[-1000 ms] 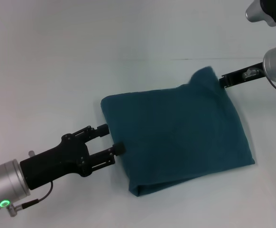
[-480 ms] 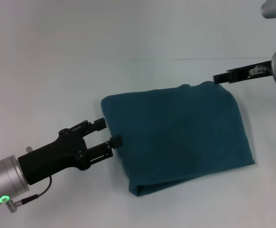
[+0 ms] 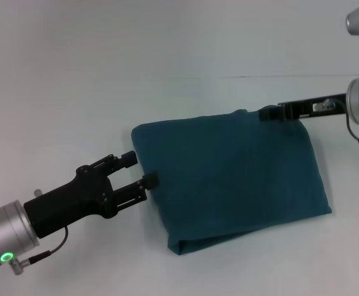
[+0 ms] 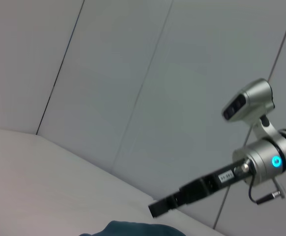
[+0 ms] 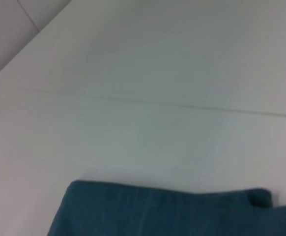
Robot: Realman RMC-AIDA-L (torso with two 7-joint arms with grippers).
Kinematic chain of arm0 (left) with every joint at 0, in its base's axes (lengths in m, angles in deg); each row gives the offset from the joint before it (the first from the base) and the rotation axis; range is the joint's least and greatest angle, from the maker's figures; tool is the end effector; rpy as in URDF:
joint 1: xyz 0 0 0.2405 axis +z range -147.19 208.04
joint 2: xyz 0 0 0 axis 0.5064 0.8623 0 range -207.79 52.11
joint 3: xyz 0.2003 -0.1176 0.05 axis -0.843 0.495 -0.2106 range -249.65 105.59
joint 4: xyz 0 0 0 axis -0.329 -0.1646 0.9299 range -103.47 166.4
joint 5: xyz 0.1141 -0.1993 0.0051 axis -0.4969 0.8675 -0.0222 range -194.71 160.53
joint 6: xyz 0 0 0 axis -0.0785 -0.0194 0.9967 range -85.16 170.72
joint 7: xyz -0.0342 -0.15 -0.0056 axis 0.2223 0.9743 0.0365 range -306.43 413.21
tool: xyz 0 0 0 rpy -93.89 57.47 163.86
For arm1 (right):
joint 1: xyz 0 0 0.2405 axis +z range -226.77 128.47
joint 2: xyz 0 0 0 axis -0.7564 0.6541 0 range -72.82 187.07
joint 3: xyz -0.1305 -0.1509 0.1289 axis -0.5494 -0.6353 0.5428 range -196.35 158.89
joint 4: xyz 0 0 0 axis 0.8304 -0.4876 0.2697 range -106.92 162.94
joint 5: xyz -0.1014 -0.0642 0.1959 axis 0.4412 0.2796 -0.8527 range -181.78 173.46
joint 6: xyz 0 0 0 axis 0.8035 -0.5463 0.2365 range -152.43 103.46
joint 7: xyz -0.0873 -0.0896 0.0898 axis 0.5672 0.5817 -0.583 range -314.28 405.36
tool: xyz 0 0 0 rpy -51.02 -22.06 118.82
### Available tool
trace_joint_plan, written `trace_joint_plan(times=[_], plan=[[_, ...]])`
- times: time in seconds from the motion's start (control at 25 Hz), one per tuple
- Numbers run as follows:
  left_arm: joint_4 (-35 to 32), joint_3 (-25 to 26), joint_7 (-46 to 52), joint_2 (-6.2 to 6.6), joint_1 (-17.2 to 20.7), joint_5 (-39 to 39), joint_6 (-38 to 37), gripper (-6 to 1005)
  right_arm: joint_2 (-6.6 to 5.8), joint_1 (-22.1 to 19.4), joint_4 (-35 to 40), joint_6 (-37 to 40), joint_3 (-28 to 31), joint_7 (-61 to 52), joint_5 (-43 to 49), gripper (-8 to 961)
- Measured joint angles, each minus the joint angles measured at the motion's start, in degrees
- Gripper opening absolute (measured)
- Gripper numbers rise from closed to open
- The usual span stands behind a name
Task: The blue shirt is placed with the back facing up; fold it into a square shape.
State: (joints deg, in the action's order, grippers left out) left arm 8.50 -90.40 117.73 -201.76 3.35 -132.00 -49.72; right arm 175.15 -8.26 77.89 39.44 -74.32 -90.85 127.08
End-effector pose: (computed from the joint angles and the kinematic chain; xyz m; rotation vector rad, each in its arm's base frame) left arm -0.2728 0.2979 -0.0356 -2.4248 -0.7511 -1.1018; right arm 0.2067 0.4409 0.0145 -2.3175 1.2476 0.2661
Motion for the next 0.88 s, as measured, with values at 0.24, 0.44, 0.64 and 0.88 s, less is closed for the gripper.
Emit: trace_joint_plan(times=[0.24, 0.44, 0.64, 0.88], plan=[[0.12, 0.00, 0.00, 0.00, 0.00, 0.48, 0.07, 765, -0.20, 0.74, -5.88, -2.85, 0.03, 3.13, -0.86, 208], [0.12, 0.00, 0.00, 0.00, 0.11, 0.48, 0.07, 765, 0.02, 1.51, -9.02, -6.35, -0.36, 4.45, -0.75, 31], [0.12, 0.00, 0.00, 0.00, 0.25, 0.48, 0.09, 765, 0.41, 3.48, -14.20, -10.64, -0.74, 6.32, -0.42, -2], [0.18, 0.00, 0.00, 0.00, 0.27, 0.55, 0.85, 765, 1.25, 4.70, -16.86, -16.11, -3.50, 7.25, -0.23, 10]])
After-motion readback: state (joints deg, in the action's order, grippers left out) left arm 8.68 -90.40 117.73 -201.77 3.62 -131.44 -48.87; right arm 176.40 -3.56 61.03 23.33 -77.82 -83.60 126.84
